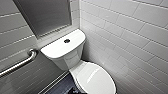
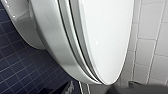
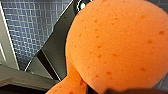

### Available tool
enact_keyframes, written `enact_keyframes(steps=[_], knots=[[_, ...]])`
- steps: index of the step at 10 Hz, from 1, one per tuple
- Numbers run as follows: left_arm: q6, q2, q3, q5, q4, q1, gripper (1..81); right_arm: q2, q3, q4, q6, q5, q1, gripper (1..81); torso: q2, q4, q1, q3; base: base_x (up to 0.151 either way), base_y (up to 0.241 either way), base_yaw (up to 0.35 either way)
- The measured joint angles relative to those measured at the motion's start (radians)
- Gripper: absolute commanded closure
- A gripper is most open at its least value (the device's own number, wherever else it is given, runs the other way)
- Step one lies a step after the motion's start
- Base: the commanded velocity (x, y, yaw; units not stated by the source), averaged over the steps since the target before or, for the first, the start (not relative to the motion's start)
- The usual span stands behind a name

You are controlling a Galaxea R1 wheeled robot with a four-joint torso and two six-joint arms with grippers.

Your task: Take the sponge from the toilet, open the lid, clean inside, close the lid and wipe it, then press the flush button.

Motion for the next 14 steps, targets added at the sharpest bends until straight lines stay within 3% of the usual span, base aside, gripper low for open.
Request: enact_keyframes(steps=[2,9,14], knots=[[-0.058,0.021,-0.032,-0.049,-0.007,0.000,1.0,0.010,0.000,0.000,0.000,0.000,0.000,81.1,0.000,0.000,0.000,0.000,0.000,0.000,0.000],[-0.164,0.122,-0.103,-0.077,-0.009,-0.054,1.0,0.026,-0.004,0.000,0.000,0.000,0.000,81.1,0.000,0.000,0.000,0.000,0.000,0.000,0.000],[-0.167,0.119,-0.123,-0.076,-0.009,-0.051,1.0,0.030,-0.016,0.001,0.000,0.000,0.003,81.1,0.000,0.000,0.000,0.000,0.000,0.000,0.000]])
